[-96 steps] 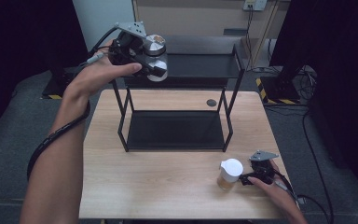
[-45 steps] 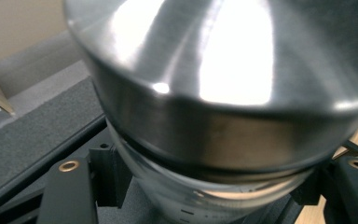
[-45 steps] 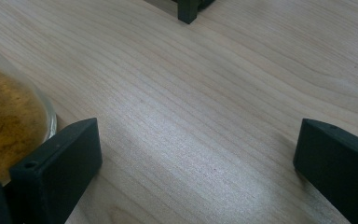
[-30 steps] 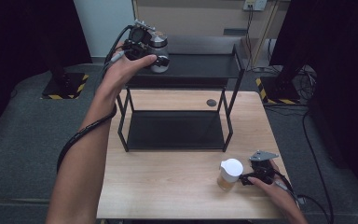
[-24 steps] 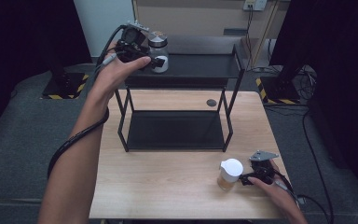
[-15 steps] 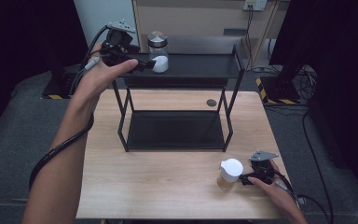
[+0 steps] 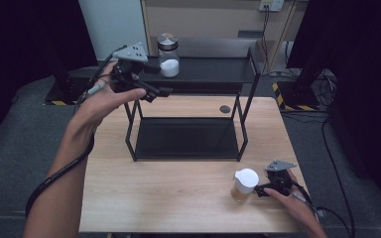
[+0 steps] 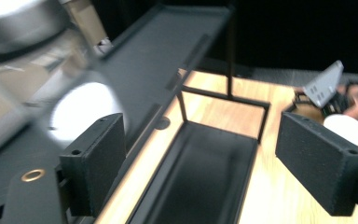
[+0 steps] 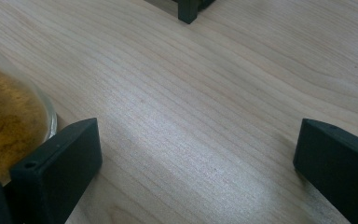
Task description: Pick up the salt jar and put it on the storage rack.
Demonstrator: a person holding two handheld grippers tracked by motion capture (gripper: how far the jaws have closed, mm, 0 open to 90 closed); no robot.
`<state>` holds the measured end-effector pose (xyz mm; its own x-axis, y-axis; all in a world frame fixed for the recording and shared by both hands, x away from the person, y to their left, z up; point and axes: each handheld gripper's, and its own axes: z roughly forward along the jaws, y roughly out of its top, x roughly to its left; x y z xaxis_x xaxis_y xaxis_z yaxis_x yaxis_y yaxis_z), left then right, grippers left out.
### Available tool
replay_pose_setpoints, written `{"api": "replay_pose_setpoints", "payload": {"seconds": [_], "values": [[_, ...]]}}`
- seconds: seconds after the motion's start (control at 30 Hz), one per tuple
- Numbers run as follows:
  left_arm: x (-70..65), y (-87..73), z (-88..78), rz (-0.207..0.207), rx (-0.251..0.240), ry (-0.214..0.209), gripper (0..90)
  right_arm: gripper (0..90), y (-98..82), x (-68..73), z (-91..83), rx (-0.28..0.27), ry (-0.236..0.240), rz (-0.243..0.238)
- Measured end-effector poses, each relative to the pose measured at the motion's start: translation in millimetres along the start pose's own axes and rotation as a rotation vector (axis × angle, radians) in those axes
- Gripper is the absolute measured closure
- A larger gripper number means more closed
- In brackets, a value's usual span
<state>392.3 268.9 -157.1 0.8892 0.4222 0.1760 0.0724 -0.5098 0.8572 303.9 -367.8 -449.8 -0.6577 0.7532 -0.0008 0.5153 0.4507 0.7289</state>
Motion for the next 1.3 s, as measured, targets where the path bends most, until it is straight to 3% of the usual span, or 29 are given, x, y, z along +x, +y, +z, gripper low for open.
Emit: {"api": "replay_pose_setpoints", "payload": {"seconds": [0.37,0.6,0.9,1.17,1.3], "values": [[-29.7,-32.3,38.5,0.035,0.046,-0.045,3.3,1.8,0.1,0.0,-0.1,0.001,0.000,0.001],[-44.4,-55.9,65.7,0.022,0.061,-0.102,3.3,1.8,0.1,0.0,-0.1,0.001,0.000,0.000],[-63.3,-81.3,97.9,0.005,0.102,-0.140,2.7,1.8,0.0,0.1,-0.1,0.001,0.000,0.000],[-85.8,-118.6,125.7,-0.018,0.158,-0.129,2.6,1.9,0.0,0.1,-0.1,0.001,0.000,0.000],[-97.2,-135.9,131.0,-0.025,0.174,-0.104,2.5,1.9,0.0,0.1,-0.1,0.000,0.000,0.001]]}}
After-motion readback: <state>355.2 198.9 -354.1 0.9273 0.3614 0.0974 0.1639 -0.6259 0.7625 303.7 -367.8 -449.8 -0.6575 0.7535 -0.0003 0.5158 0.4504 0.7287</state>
